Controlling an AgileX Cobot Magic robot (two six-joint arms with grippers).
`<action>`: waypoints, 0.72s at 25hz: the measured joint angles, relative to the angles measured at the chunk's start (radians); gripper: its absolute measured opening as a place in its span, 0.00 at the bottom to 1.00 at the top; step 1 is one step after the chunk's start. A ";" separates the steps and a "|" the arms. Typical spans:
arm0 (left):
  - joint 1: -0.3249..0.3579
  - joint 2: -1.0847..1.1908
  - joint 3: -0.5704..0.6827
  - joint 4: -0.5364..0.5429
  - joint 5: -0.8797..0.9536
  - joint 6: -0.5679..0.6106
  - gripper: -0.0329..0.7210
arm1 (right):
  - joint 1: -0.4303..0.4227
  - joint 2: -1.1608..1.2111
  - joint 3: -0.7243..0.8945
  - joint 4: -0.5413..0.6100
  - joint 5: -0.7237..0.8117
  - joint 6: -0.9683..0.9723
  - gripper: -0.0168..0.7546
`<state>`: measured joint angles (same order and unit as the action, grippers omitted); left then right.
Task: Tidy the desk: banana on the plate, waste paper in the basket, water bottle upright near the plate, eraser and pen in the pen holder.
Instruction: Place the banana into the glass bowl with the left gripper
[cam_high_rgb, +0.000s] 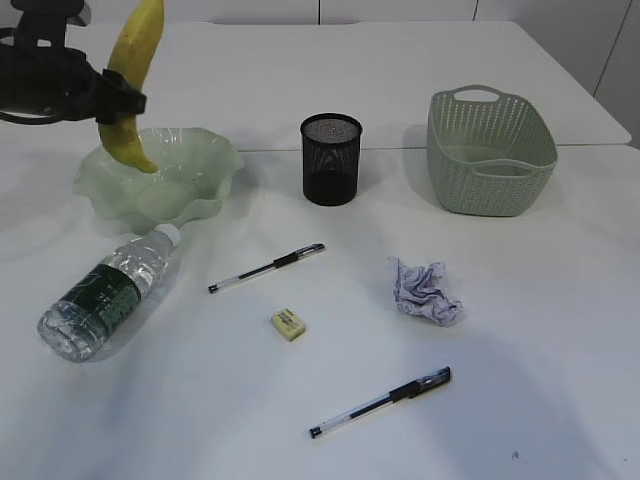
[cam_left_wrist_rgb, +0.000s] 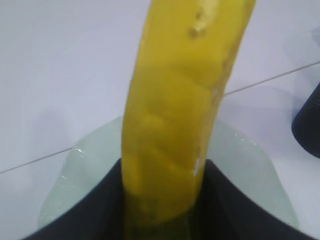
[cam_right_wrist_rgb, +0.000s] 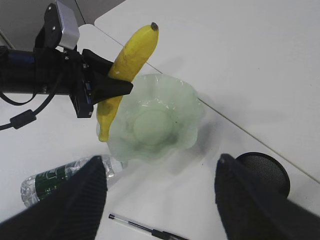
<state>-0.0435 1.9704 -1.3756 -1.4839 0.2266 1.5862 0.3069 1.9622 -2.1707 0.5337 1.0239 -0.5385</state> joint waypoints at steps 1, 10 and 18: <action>0.000 0.007 0.000 -0.002 0.000 -0.001 0.41 | 0.000 0.000 0.000 0.000 0.000 0.000 0.68; 0.000 0.072 0.000 -0.006 0.000 -0.024 0.42 | 0.000 0.002 0.000 0.000 -0.003 0.000 0.68; 0.000 0.112 0.000 -0.010 -0.004 -0.044 0.42 | 0.000 0.016 0.000 0.000 -0.003 0.000 0.68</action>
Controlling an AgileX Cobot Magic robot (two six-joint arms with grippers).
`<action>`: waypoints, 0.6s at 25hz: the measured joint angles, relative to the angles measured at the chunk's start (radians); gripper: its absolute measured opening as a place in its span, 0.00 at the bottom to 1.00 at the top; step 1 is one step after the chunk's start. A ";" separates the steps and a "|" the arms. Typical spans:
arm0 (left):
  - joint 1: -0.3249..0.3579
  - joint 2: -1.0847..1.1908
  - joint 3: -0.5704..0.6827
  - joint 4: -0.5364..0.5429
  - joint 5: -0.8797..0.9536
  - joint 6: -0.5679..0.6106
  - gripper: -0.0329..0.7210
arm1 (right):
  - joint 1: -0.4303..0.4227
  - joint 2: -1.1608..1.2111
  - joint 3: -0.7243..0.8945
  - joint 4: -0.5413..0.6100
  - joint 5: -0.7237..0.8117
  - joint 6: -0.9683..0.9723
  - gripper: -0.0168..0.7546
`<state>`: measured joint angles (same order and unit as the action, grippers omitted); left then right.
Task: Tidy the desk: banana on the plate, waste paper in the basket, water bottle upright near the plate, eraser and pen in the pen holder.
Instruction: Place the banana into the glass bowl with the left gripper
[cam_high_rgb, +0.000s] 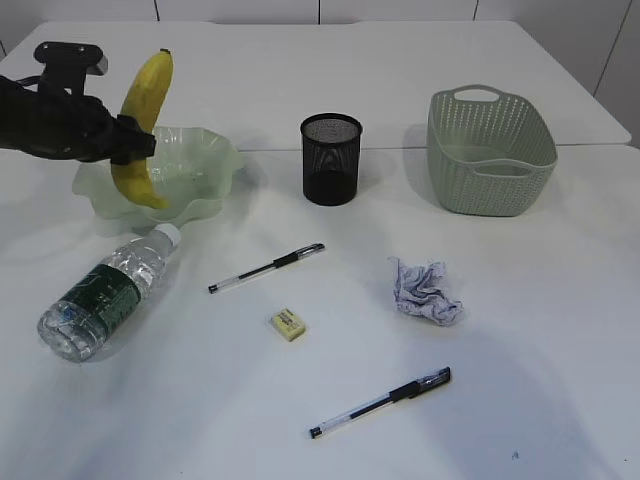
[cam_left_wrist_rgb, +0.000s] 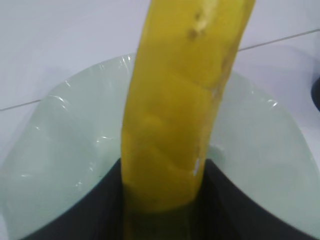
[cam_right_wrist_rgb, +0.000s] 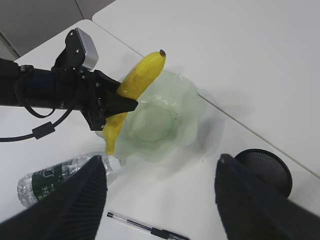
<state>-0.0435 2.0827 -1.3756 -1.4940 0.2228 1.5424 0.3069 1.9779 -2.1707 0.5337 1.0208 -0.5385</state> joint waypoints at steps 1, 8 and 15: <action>0.000 0.000 0.000 0.000 -0.005 0.000 0.42 | 0.000 0.003 0.000 0.000 0.000 0.000 0.68; 0.015 0.000 -0.002 -0.004 -0.033 -0.002 0.42 | 0.000 0.005 0.000 -0.002 -0.015 0.000 0.68; 0.020 0.011 -0.002 -0.004 -0.036 -0.002 0.42 | 0.000 0.005 0.000 -0.002 -0.016 0.000 0.68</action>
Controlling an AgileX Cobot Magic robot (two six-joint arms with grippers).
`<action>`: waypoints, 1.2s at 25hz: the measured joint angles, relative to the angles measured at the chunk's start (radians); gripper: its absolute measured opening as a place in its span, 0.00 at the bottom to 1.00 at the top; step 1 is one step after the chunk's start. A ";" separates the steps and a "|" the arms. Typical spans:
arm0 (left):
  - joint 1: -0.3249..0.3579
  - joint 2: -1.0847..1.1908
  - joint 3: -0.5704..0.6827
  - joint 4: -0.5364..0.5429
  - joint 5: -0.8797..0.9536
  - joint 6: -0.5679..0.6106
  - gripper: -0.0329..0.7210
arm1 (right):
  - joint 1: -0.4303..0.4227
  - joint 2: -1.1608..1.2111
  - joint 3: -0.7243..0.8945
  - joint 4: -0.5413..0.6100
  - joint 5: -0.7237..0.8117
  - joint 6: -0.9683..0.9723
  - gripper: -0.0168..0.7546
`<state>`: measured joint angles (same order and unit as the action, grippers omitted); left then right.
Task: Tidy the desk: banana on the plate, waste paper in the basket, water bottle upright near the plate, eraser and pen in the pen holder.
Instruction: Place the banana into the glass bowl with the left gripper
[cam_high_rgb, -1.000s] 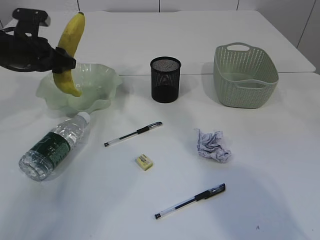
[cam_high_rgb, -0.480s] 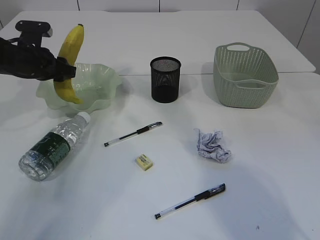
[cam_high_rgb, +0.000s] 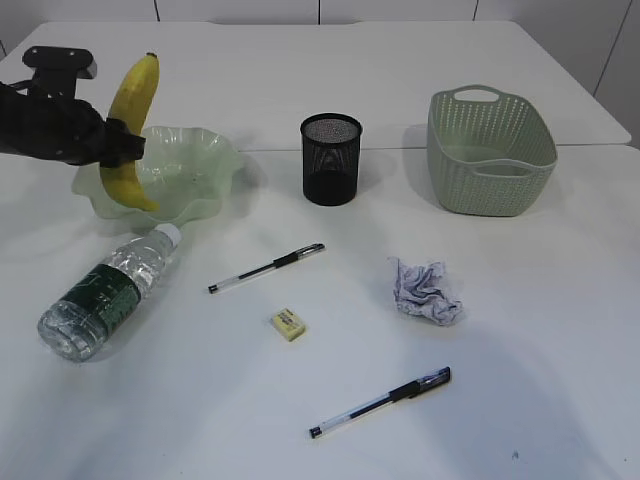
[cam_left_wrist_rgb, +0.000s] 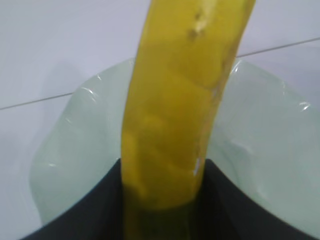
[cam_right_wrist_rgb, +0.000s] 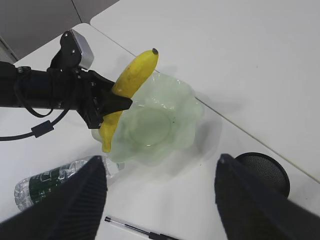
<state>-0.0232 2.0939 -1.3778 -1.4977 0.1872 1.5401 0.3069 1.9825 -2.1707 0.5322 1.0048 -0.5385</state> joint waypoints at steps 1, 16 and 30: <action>0.000 0.009 0.000 -0.002 0.000 0.000 0.42 | 0.000 0.000 0.000 0.000 0.000 0.000 0.68; 0.000 0.027 0.000 -0.039 0.008 -0.001 0.42 | 0.000 0.000 0.000 -0.002 -0.003 0.000 0.68; 0.000 0.042 -0.011 -0.080 0.008 -0.001 0.48 | 0.000 0.000 0.000 -0.002 -0.003 0.000 0.68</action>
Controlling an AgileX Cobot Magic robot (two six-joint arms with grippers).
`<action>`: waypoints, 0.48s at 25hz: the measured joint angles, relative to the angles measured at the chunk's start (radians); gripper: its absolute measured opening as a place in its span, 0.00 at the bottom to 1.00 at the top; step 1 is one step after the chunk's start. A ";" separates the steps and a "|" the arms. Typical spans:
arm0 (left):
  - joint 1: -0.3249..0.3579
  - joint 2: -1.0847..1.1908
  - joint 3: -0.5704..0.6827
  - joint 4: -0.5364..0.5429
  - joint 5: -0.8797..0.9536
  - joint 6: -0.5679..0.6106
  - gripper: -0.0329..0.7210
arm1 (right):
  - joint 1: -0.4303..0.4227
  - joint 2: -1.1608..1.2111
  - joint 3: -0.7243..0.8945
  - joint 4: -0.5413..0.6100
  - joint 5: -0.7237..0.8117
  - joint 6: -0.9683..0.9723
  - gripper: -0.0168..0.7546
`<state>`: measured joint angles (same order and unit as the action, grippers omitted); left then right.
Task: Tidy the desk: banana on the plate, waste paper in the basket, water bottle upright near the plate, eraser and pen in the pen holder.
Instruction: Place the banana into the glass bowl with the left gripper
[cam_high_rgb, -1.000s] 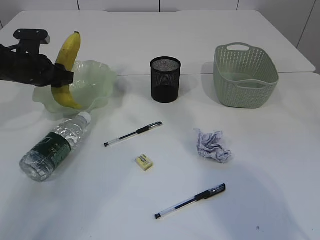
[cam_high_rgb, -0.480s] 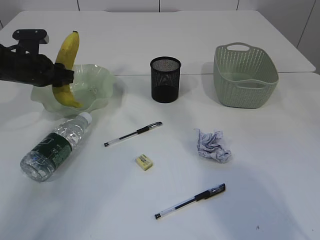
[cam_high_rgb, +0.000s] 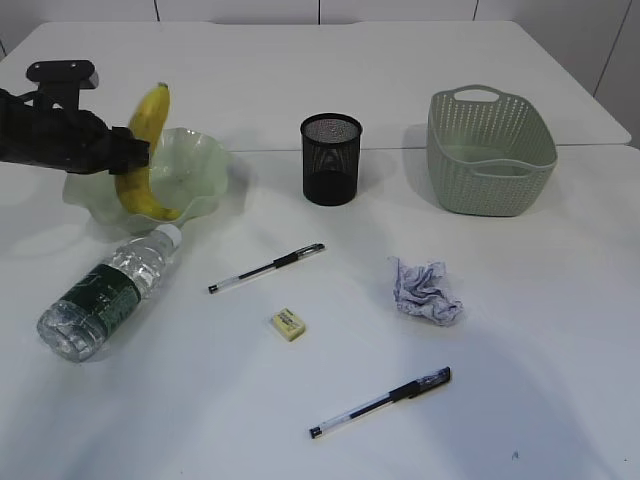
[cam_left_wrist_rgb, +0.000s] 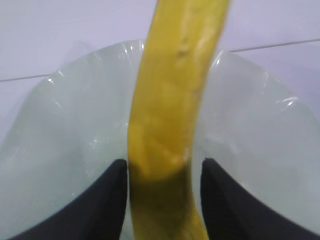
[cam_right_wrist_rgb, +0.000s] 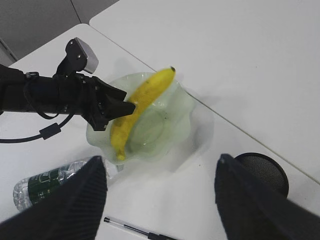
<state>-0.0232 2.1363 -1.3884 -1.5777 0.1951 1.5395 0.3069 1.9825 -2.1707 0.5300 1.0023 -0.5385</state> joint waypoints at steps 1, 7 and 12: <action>0.000 0.000 0.000 0.000 0.000 0.000 0.50 | 0.000 0.000 0.000 0.000 0.000 0.000 0.68; 0.000 0.000 0.000 -0.002 0.000 0.000 0.54 | 0.000 0.000 0.000 0.000 0.000 0.000 0.67; 0.000 0.000 0.000 -0.013 0.022 0.000 0.55 | 0.000 0.000 0.000 0.000 0.000 0.000 0.67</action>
<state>-0.0232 2.1363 -1.3884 -1.5904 0.2172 1.5395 0.3069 1.9825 -2.1707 0.5300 1.0023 -0.5385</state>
